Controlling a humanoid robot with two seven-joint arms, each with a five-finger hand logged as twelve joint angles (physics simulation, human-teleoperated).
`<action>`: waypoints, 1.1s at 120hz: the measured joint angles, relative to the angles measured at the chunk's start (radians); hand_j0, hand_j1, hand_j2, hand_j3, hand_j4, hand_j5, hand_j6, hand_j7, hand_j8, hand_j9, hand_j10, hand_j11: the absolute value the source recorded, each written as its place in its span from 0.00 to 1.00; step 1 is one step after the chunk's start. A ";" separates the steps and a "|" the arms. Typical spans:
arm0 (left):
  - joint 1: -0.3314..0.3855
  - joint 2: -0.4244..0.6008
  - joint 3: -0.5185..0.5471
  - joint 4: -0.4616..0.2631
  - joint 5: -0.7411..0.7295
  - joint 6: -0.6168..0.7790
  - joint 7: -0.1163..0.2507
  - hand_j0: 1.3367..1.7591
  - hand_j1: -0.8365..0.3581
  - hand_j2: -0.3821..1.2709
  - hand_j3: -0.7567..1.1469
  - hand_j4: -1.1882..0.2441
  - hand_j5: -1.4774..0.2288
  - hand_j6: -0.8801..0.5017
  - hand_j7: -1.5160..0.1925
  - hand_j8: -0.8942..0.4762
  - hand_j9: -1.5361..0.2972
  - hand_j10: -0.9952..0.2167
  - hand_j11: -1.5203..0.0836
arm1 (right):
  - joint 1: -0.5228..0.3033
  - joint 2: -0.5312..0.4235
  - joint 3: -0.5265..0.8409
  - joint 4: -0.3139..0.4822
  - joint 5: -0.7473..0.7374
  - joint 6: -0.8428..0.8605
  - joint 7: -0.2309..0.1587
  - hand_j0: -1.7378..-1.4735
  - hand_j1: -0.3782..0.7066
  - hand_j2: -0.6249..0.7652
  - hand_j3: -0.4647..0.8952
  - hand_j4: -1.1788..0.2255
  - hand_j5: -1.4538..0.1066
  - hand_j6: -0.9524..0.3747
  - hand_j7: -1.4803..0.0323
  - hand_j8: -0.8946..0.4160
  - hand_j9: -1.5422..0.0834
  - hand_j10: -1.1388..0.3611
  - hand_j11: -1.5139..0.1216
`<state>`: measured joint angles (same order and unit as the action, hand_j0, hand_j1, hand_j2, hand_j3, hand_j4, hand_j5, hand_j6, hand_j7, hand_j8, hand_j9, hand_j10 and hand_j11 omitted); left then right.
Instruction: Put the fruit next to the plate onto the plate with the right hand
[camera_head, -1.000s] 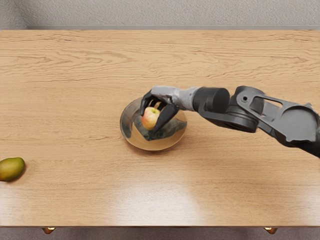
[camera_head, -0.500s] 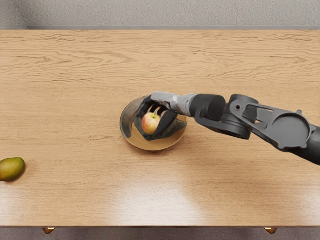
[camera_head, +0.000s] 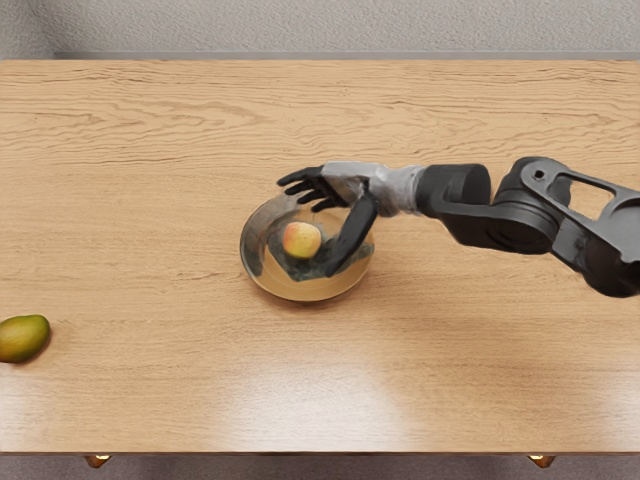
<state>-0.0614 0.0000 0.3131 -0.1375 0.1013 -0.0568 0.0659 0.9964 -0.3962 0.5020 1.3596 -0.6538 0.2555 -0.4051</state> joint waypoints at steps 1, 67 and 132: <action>0.000 0.000 0.000 0.000 0.000 0.000 0.000 0.76 0.75 0.26 0.40 0.66 0.68 0.46 0.70 0.47 0.66 0.62 0.75 | 0.000 -0.006 0.005 0.001 0.015 0.011 0.000 0.30 0.16 0.44 0.34 0.75 0.82 0.63 0.87 0.59 0.85 0.68 0.82; 0.000 0.000 0.000 0.000 0.000 0.000 0.000 0.76 0.75 0.26 0.40 0.66 0.68 0.46 0.70 0.47 0.66 0.62 0.75 | -0.084 -0.438 0.063 -0.026 0.753 0.353 0.000 0.30 0.08 0.44 0.34 0.81 0.89 0.68 0.94 0.65 0.91 0.73 0.89; 0.000 0.000 0.000 0.000 0.000 0.000 0.000 0.76 0.75 0.26 0.40 0.66 0.68 0.46 0.70 0.47 0.66 0.62 0.75 | -0.131 -0.579 0.062 -0.045 0.841 0.356 -0.001 0.30 0.07 0.44 0.34 0.81 0.90 0.69 0.95 0.66 0.92 0.74 0.90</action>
<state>-0.0613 0.0000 0.3129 -0.1378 0.1014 -0.0568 0.0659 0.8656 -0.9756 0.5636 1.3141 0.1877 0.6114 -0.4064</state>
